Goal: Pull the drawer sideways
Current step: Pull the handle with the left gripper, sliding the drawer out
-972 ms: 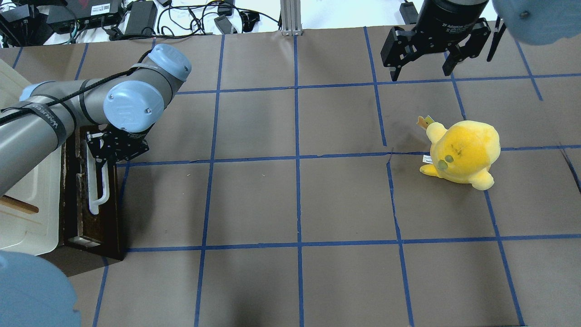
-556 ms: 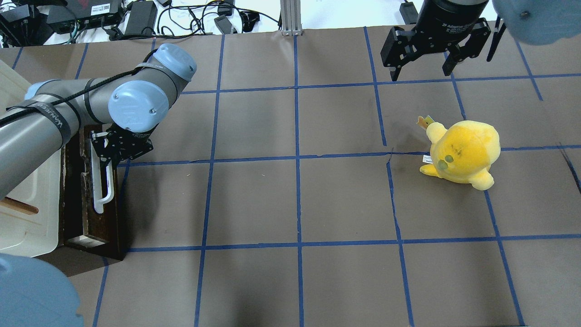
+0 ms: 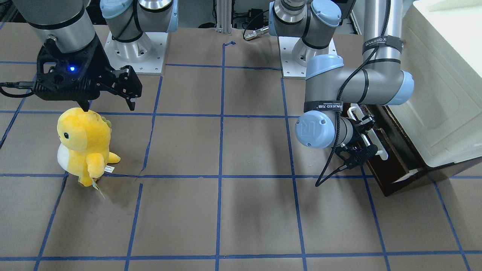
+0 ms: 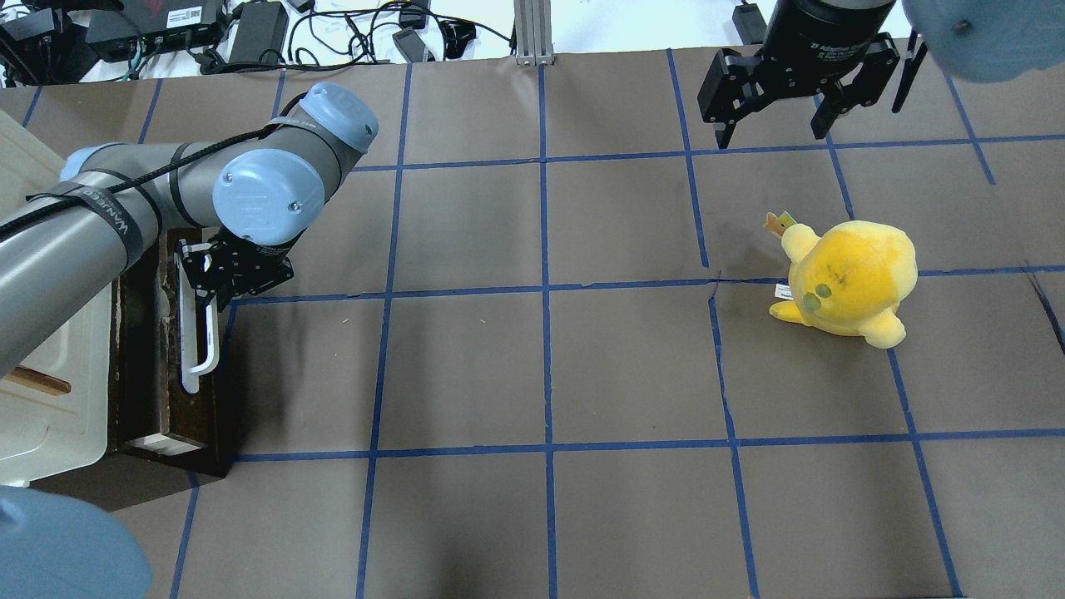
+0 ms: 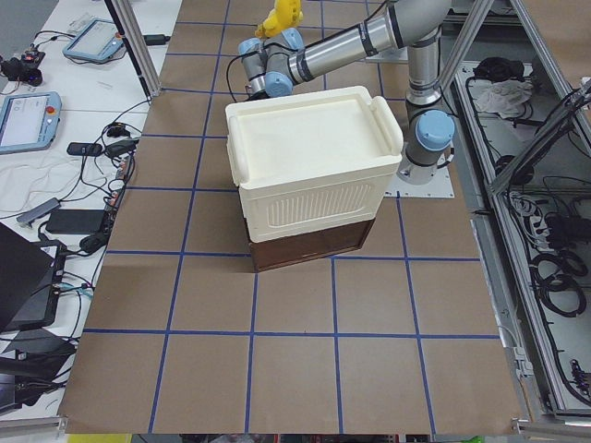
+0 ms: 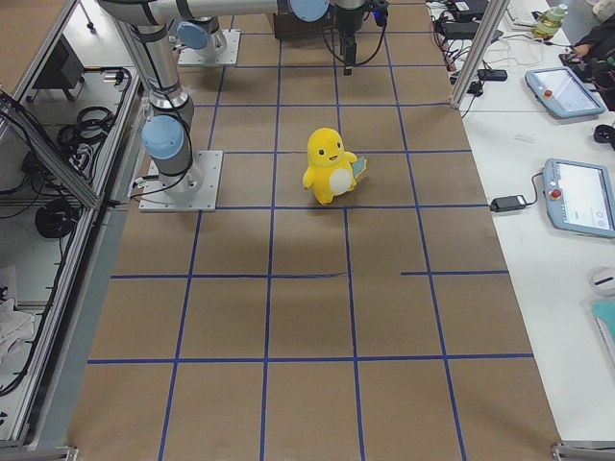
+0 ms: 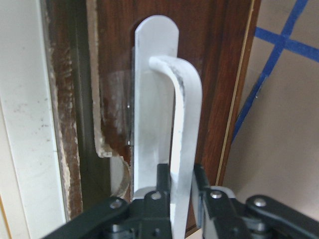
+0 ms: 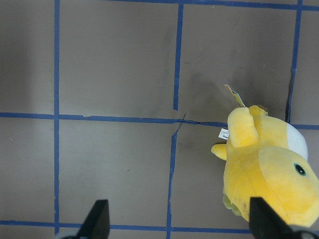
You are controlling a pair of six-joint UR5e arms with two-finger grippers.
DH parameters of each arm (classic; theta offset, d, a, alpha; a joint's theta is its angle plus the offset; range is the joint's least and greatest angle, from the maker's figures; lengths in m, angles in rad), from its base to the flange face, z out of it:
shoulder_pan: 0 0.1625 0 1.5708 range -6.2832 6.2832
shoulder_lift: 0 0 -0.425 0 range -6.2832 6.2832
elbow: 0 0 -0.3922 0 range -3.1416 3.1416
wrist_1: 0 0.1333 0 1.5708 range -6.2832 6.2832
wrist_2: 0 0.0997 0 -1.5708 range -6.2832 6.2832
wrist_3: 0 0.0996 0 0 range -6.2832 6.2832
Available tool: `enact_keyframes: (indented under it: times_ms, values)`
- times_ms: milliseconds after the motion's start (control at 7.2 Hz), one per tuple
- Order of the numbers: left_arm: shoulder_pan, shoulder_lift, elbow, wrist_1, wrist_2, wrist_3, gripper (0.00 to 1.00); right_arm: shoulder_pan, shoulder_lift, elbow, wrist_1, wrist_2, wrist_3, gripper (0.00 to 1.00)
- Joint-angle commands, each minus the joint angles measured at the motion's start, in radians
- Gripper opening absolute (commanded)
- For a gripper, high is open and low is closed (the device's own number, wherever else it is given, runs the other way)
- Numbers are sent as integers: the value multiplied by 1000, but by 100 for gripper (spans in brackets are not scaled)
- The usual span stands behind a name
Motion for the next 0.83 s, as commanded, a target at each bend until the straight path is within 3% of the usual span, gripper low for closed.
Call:
enact_keyframes:
  times_ms: [0, 694]
  values:
    - [-7, 0, 0, -3, -3, 0, 0, 0, 0, 0, 0, 0, 0, 100]
    - [-12, -8, 40, -26, -3, 0, 0, 0, 0, 0, 0, 0, 0, 100]
